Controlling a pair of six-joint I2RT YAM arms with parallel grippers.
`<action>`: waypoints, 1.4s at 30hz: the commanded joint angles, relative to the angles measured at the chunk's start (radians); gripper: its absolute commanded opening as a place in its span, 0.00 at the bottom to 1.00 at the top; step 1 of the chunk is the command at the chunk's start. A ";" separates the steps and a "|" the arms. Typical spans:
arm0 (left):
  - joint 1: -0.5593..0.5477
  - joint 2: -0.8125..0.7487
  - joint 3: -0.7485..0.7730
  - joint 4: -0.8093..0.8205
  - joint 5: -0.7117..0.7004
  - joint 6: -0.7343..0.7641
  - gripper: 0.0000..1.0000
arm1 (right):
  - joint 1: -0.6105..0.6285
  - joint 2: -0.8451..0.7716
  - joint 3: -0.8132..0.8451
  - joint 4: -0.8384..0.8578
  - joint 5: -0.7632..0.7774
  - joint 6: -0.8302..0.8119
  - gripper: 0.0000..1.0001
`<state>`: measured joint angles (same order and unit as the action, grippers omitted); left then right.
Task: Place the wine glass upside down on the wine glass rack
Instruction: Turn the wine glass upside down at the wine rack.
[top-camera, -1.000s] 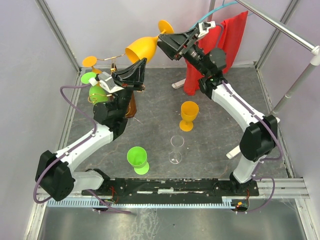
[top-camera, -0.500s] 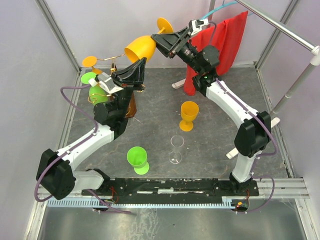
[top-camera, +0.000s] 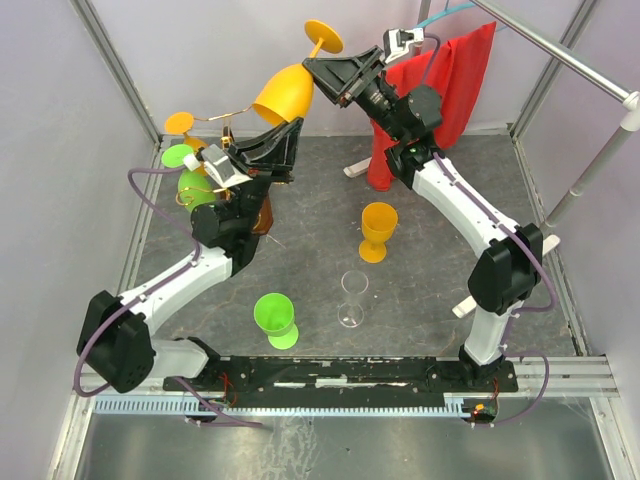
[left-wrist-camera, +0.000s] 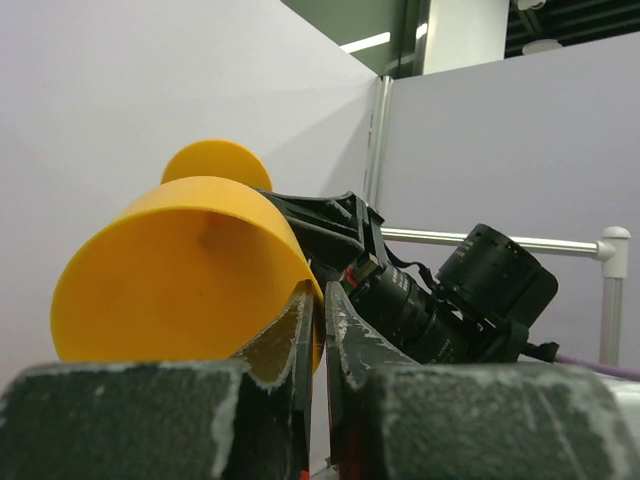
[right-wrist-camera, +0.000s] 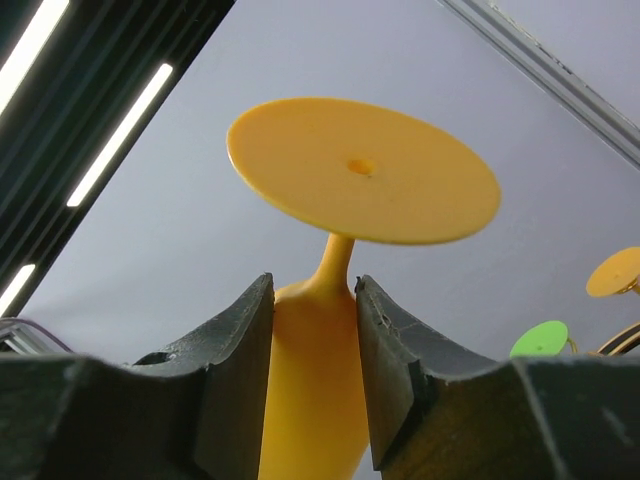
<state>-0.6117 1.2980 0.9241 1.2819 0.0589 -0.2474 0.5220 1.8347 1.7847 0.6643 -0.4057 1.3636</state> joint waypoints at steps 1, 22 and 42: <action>-0.006 0.024 0.037 -0.007 0.111 -0.073 0.14 | 0.025 0.016 0.059 0.011 -0.018 -0.037 0.28; -0.007 -0.118 -0.063 -0.124 0.084 0.050 0.21 | 0.012 -0.026 0.006 -0.042 -0.025 -0.130 0.01; -0.006 -0.288 -0.117 -0.448 0.077 0.159 0.60 | -0.045 -0.082 -0.009 -0.225 0.003 -0.393 0.01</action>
<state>-0.6132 1.0950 0.7979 0.9535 0.1333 -0.1783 0.4946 1.8114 1.7489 0.5316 -0.4213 1.1519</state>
